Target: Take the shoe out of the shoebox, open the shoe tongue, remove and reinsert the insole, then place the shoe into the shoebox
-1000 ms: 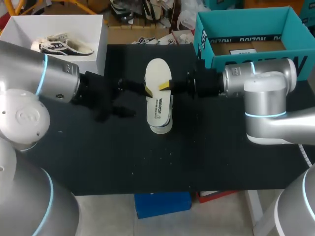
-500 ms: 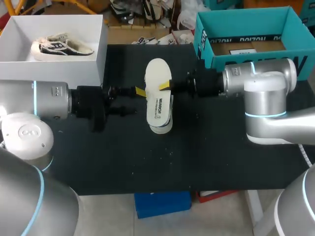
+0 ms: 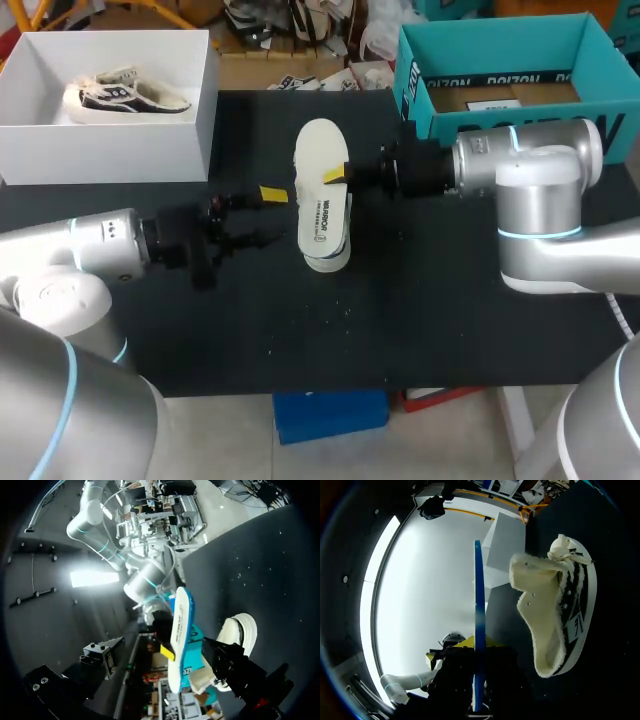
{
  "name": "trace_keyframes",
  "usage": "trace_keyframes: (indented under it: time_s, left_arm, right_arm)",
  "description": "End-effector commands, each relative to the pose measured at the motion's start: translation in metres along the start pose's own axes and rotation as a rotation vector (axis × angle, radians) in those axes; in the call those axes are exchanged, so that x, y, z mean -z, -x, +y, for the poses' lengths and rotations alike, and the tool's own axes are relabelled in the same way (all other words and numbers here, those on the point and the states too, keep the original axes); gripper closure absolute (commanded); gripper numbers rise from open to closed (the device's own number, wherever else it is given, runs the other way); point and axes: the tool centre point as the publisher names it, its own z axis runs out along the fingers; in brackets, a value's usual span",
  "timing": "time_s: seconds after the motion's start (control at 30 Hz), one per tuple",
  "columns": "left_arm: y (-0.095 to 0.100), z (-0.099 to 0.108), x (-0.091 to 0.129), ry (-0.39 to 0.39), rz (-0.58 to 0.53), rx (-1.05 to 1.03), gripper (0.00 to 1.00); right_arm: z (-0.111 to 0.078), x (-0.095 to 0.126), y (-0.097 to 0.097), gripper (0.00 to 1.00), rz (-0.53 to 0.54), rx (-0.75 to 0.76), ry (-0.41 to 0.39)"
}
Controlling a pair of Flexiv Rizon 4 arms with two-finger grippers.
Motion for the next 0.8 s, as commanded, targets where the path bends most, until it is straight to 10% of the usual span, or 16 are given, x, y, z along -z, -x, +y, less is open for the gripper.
trace_keyframes:
  time_s: [0.03,0.4,0.6,0.8]
  left_arm:
    - [-0.011,0.007,-0.004,0.047,-0.03,-0.01,0.0]
    - [-0.02,0.037,-0.018,0.064,-0.032,-0.042,0.0]
    - [-0.024,0.047,-0.032,0.057,-0.021,-0.05,0.51]
    - [-0.027,0.053,-0.045,0.048,-0.015,-0.05,0.57]
  right_arm:
    - [0.0,-0.001,0.0,1.0,-0.002,-0.001,0.003]
    - [0.0,-0.001,0.0,1.0,-0.002,-0.001,0.003]
    - [0.0,-0.001,0.0,1.0,-0.002,-0.001,0.003]
    - [0.0,-0.001,0.0,1.0,-0.002,-0.001,0.003]
